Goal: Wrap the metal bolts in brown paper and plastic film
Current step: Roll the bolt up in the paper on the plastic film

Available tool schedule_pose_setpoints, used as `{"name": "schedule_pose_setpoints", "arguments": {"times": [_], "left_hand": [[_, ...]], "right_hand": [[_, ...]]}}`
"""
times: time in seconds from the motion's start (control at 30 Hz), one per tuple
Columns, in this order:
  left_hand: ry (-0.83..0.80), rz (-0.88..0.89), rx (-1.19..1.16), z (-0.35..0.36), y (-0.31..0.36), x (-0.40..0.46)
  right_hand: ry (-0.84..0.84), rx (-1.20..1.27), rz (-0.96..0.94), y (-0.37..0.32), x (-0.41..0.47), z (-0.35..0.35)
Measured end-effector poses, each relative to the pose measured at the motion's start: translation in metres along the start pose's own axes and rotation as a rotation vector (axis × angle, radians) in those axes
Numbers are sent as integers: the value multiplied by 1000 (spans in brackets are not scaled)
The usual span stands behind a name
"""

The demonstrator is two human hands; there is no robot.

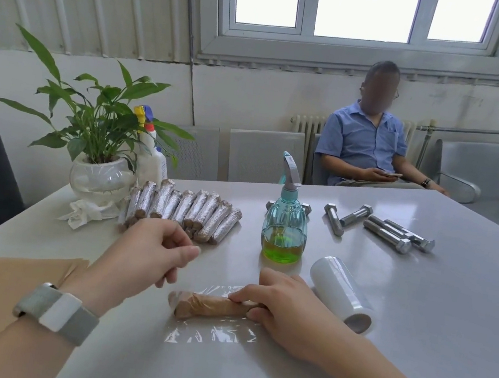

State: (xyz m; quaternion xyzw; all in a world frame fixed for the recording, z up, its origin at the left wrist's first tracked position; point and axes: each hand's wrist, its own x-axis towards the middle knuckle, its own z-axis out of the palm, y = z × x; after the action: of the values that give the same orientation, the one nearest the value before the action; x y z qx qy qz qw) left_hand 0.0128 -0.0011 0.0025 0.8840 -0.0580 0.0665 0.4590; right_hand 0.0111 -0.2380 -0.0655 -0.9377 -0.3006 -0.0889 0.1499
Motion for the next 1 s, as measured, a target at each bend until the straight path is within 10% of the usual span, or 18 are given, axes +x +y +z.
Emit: {"name": "schedule_pose_setpoints", "arguments": {"times": [1.0], "left_hand": [[-317,-356,-376,76,4,18]], "right_hand": [[40,-152,-133,-1,-6,-2]]}}
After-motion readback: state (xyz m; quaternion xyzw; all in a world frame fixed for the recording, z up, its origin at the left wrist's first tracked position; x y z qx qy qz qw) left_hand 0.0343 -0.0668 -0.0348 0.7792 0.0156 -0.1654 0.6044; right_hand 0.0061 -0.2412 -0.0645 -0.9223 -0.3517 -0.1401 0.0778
